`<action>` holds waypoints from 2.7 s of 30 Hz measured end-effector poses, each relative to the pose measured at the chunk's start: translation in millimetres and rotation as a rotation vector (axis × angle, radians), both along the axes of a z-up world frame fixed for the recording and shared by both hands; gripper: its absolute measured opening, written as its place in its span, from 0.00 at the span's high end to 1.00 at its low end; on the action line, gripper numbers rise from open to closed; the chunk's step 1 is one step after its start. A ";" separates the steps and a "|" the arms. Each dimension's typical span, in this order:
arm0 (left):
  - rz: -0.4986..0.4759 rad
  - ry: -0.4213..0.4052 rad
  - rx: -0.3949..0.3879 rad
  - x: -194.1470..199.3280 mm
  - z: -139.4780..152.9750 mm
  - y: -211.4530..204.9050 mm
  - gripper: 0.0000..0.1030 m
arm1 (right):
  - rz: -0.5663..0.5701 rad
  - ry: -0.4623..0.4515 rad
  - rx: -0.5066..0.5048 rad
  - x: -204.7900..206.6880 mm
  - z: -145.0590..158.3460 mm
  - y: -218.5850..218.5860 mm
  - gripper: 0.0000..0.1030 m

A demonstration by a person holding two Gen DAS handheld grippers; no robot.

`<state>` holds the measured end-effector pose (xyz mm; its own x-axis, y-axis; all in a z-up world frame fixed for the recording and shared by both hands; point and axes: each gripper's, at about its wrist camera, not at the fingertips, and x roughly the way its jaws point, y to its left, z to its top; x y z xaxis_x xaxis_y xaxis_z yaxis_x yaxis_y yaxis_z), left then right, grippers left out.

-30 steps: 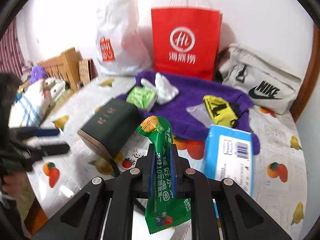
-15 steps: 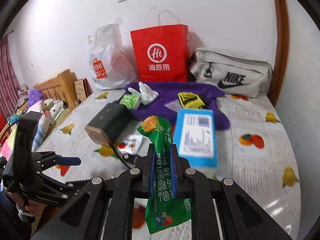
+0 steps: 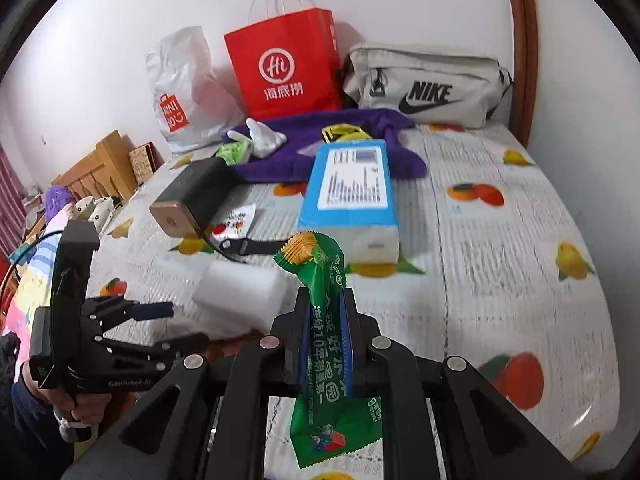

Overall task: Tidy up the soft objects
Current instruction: 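Lift the snack bar with the right gripper while the left grasps the white knotted cloth, then carry the snack bar and white cloth in both grippers over the purple towel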

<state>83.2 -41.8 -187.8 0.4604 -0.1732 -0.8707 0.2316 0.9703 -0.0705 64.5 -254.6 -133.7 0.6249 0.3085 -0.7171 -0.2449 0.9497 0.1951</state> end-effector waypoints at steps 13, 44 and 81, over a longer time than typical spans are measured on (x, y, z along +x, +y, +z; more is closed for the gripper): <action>0.077 -0.050 -0.008 2.6 23.2 26.4 0.77 | 0.008 0.006 0.019 -0.6 -3.7 3.9 0.87; 0.289 -0.162 -0.086 37.7 99.8 110.9 0.78 | -0.004 -0.046 0.028 26.8 40.0 8.4 0.87; 0.281 -0.112 -0.146 204.5 102.7 104.5 0.78 | 0.123 -0.163 0.032 221.9 75.3 47.0 0.87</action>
